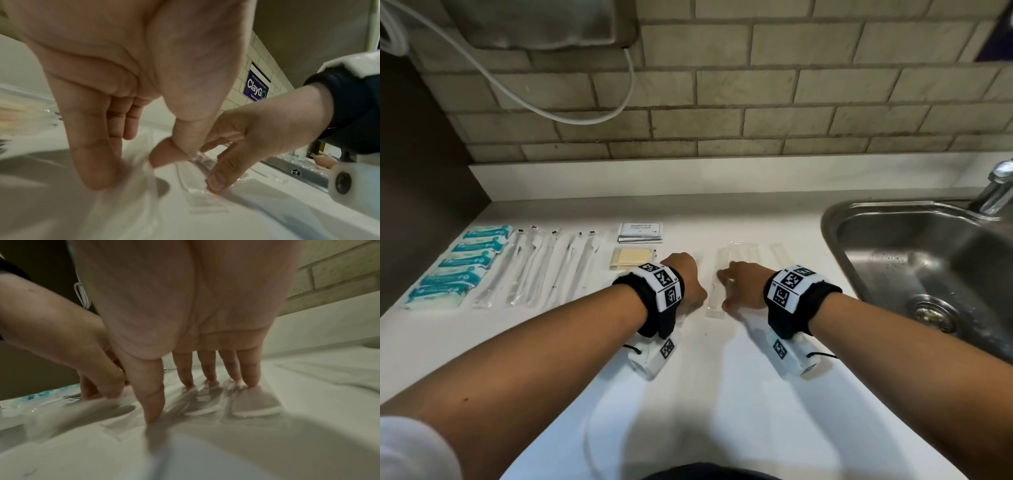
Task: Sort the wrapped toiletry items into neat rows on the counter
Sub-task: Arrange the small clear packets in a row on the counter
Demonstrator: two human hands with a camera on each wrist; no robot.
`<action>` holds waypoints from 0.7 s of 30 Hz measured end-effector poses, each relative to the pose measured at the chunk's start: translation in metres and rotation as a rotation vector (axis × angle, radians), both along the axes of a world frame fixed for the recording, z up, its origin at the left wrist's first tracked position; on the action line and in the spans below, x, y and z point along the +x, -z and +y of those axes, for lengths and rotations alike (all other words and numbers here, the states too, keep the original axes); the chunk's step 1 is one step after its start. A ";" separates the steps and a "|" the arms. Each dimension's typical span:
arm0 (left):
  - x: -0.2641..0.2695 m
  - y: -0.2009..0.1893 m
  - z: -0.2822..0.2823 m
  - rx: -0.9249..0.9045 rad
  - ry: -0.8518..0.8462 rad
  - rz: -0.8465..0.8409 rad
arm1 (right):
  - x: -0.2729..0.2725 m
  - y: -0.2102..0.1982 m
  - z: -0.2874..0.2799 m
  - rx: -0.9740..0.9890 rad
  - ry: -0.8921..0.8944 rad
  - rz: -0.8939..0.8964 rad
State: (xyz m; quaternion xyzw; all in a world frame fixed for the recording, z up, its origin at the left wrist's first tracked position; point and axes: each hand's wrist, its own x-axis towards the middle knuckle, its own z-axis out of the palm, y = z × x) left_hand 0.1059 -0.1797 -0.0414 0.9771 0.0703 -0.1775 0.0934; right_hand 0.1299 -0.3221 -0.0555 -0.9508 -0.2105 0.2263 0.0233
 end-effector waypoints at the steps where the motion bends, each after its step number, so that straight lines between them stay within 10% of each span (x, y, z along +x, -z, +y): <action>1: 0.002 -0.001 0.001 -0.025 -0.009 -0.029 | -0.001 -0.003 -0.001 -0.001 0.001 0.013; 9: 0.011 0.002 0.007 -0.203 -0.128 -0.115 | -0.010 -0.025 0.007 -0.047 -0.089 -0.003; 21: -0.007 0.010 0.011 0.170 0.234 -0.122 | -0.004 -0.012 0.023 0.083 -0.087 -0.101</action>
